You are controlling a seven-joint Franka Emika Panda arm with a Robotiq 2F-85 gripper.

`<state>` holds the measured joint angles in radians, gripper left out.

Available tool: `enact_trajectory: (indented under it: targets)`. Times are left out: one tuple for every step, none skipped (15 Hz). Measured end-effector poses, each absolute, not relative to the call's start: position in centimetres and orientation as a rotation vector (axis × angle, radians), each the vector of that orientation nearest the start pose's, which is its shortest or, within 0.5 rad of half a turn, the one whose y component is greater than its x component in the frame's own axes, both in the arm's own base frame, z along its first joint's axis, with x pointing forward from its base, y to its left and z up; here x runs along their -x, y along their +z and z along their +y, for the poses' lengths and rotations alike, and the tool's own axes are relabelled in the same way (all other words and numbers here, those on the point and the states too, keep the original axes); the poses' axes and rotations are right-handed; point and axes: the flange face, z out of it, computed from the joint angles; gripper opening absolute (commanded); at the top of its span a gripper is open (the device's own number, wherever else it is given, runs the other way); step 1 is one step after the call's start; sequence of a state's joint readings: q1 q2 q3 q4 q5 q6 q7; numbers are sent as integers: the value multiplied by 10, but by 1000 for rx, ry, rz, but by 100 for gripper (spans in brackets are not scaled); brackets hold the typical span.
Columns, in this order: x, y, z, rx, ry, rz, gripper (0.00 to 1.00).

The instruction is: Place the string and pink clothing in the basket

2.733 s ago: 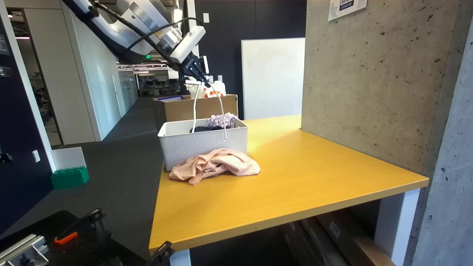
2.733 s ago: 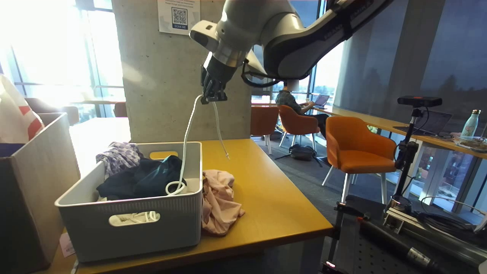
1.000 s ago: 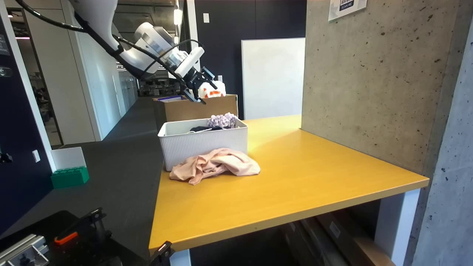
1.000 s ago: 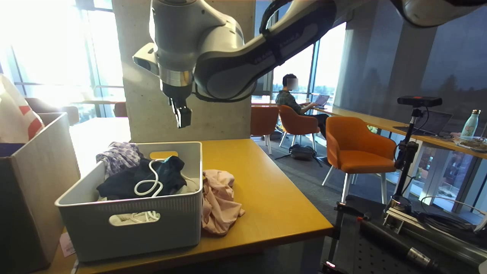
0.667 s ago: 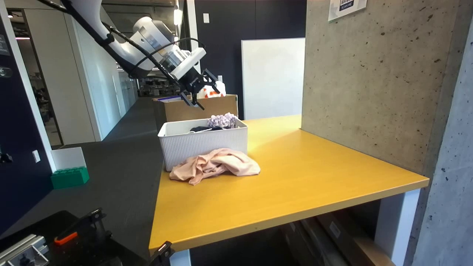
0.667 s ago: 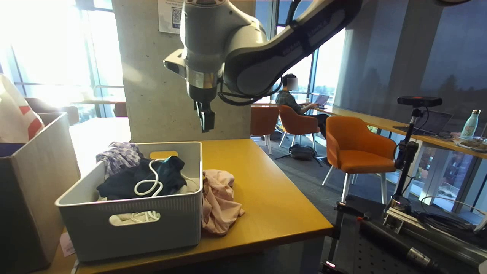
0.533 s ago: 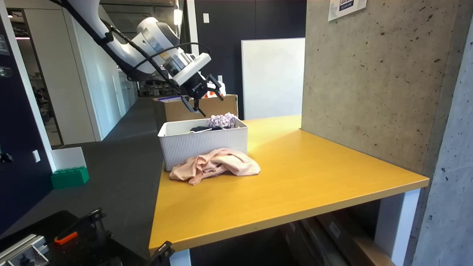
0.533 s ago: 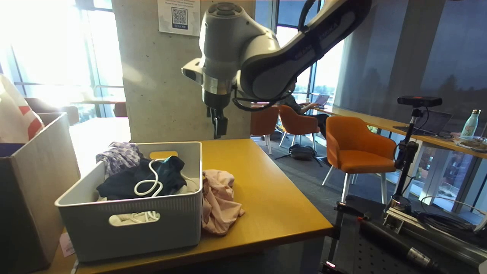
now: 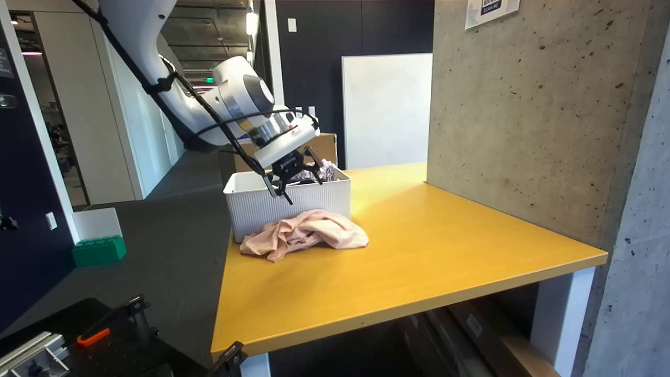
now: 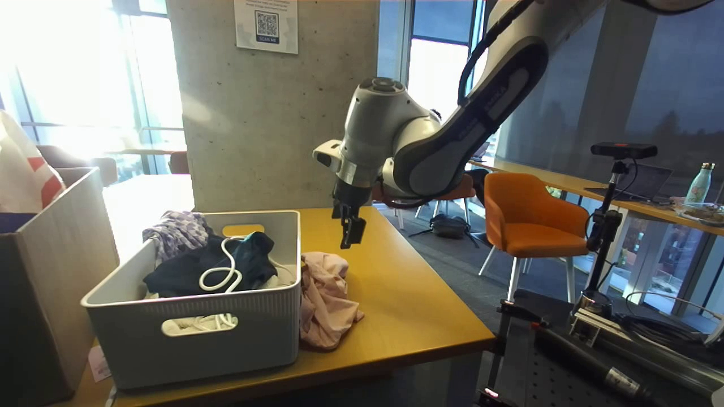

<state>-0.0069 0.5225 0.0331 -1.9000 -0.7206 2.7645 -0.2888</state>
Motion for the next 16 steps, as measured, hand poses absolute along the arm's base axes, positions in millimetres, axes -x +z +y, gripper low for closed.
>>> enact_trajectory:
  targets:
    - [-655,240,46,3103,-485,-1587,100]
    - [-656,226,50,3082,-472,-1596,100]
    - [-658,212,53,3062,-455,-1602,100]
    - [-660,199,57,3042,-446,-1612,100]
    - [-662,187,61,3023,-444,-1631,100]
    - [-664,176,64,3005,-447,-1648,100]
    - [-666,167,66,2988,-448,-1666,100]
    - [-667,159,69,2971,-451,-1683,100]
    - [-668,152,70,2960,-450,-1698,75]
    - [-670,147,70,2951,-447,-1712,74]
    - [-672,141,69,2942,-440,-1727,65]
    - [-674,136,69,2935,-436,-1739,58]
    - [-675,132,68,2930,-430,-1748,51]
    - [-676,128,68,2925,-429,-1756,42]
    - [-678,127,68,2922,-431,-1761,36]
    - [-679,127,69,2920,-434,-1765,29]
